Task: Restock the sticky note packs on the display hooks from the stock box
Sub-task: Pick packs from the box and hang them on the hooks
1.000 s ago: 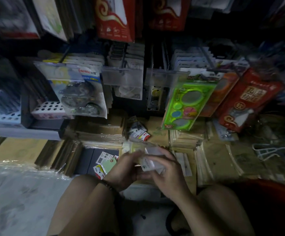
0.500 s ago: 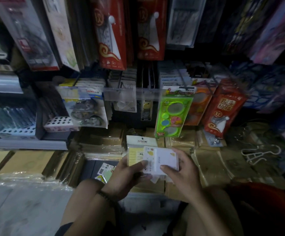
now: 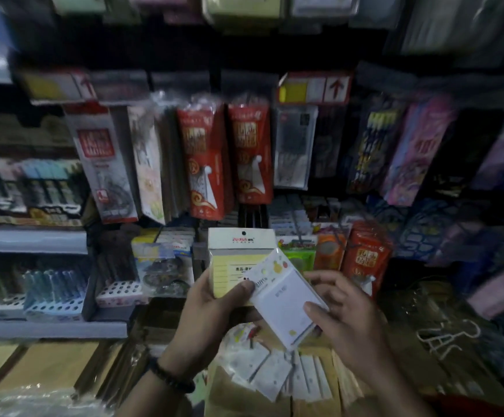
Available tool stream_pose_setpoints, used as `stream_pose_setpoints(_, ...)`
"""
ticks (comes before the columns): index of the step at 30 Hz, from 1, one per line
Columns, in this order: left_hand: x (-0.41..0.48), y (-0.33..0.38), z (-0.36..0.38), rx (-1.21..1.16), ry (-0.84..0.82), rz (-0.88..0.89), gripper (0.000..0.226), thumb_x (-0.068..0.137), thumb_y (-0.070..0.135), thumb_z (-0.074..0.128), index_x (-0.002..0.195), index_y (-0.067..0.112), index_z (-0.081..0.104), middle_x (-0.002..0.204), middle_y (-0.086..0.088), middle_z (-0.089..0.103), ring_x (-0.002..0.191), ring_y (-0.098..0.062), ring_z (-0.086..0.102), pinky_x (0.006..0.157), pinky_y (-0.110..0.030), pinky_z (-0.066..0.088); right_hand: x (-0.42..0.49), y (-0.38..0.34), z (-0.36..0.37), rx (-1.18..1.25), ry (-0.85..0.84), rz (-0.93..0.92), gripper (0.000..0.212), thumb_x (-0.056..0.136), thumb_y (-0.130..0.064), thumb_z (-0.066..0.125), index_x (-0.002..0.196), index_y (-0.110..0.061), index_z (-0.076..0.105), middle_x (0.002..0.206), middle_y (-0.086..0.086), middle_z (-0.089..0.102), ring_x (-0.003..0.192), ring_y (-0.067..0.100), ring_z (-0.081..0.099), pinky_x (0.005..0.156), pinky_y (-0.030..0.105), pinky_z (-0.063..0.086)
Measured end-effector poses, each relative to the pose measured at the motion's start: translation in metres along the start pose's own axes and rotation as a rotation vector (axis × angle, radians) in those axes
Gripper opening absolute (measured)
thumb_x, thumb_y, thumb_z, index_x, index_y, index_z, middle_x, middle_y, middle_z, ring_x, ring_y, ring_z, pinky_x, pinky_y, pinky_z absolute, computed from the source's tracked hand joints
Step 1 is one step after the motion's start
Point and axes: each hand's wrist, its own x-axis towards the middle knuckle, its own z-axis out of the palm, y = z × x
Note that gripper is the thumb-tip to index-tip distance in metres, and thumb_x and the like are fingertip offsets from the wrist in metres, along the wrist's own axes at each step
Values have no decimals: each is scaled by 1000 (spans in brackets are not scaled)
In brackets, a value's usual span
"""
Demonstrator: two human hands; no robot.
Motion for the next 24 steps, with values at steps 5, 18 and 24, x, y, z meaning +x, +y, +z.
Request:
stream_pose_setpoints(5, 6, 82, 24, 79, -18, 175, 43, 97, 6, 71, 137, 14, 61, 129, -12, 75, 118, -35, 74, 100, -62, 57, 20, -73, -18, -8, -122, -94, 44, 94, 4, 74, 119, -32, 79, 124, -8, 76, 118, 16, 72, 95, 39, 60)
stream_pose_setpoints(18, 28, 233, 77, 156, -42, 439, 38, 92, 5, 72, 129, 10, 67, 122, -11, 78, 113, -33, 76, 99, -57, 58, 86, -207, -33, 112, 36, -353, 43, 98, -1, 70, 114, -40, 79, 122, -6, 76, 108, 13, 76, 87, 42, 65)
stream_pose_setpoints(24, 47, 288, 77, 258, 35, 568, 37, 89, 1, 77, 124, 12, 70, 111, -9, 82, 100, -28, 80, 78, -38, 68, 139, -256, -40, 205, 250, -489, 40, 97, 9, 67, 117, -24, 76, 103, -1, 76, 84, -8, 72, 63, 9, 55)
